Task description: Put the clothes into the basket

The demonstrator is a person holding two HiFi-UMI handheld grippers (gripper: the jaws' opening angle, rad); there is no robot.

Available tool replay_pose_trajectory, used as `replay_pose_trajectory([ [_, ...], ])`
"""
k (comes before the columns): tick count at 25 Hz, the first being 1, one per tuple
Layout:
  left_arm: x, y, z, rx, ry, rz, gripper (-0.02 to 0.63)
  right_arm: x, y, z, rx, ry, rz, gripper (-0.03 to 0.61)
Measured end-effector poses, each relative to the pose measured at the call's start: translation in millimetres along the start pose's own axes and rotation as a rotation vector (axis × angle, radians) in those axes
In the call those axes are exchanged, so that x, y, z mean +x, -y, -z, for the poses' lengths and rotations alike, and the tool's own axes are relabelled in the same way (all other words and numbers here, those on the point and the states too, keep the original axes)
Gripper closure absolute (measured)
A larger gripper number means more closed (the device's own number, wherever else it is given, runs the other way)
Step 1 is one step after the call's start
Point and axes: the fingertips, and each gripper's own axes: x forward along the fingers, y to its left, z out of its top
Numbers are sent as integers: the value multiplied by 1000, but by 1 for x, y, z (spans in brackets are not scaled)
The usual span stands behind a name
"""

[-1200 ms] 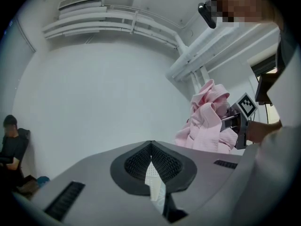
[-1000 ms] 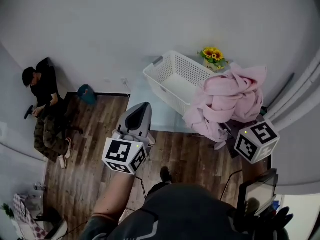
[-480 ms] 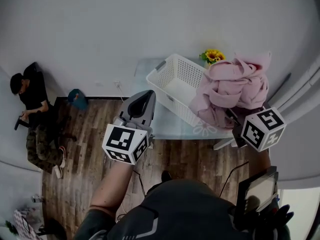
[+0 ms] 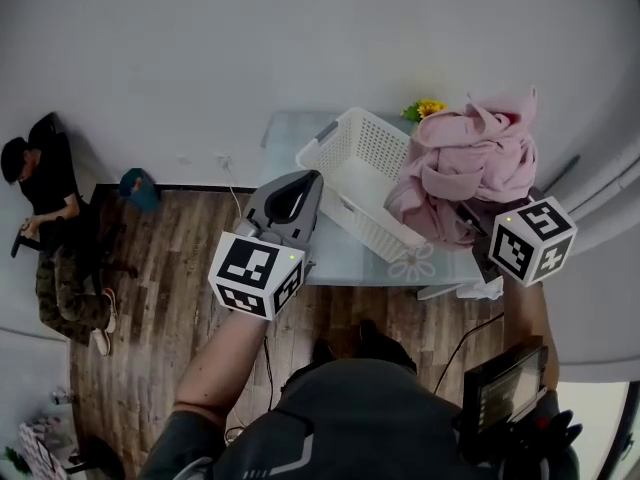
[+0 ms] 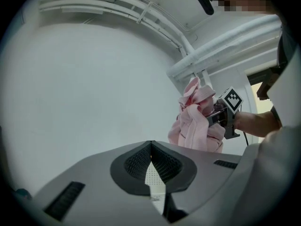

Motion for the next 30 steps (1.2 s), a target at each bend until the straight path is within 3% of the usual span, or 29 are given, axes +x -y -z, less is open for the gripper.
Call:
replay_pose_trajectory([
  [10, 7, 17, -11, 24, -17, -26, 605, 11, -2, -6, -80, -33, -135, 259],
  [15, 28, 8, -14, 28, -49, -56, 605, 48, 6, 2, -104, -97, -219, 259],
  [21, 81, -27, 34, -32, -140, -105, 606, 129, 22, 50, -102, -222, -327, 259],
  [30, 88, -30, 76, -101, -226, -152, 605, 172, 0, 145, -84, -452, -412, 259],
])
